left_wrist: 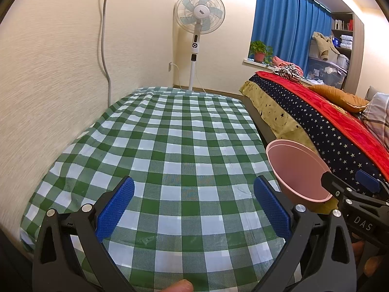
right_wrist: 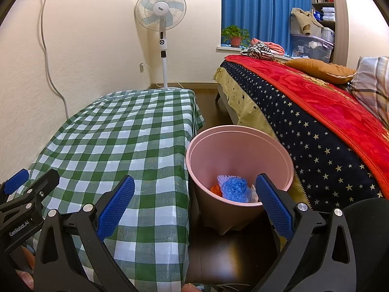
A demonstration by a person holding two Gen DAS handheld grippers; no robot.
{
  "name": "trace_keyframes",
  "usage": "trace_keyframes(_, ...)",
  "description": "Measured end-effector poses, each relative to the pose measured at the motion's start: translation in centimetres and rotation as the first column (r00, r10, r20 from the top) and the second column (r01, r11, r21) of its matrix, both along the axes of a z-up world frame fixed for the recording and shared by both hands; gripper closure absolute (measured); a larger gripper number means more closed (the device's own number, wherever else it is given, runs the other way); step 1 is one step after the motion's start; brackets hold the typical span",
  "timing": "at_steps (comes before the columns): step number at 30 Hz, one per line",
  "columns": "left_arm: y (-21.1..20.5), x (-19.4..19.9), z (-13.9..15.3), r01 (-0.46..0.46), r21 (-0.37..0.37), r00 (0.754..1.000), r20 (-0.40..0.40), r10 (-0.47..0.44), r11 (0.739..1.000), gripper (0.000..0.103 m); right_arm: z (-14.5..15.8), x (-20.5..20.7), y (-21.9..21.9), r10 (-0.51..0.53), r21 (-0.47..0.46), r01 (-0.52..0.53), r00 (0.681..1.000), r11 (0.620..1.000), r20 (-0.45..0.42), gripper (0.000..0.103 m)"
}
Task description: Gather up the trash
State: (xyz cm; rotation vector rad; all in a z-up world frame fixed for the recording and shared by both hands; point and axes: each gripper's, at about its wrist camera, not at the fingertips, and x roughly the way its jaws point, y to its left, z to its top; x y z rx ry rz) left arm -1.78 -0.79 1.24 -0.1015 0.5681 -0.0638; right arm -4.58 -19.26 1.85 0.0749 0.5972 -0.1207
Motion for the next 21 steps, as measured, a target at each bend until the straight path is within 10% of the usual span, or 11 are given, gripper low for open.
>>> trace_keyframes(21, -0.04, 0.02, -0.07, -0.006, -0.001, 1.000, -0.012, 0.006, 1.000, 0.008, -0.06, -0.09, -0.23, -0.002, 0.000, 0.002, 1.000, 1.000, 0.001, 0.005)
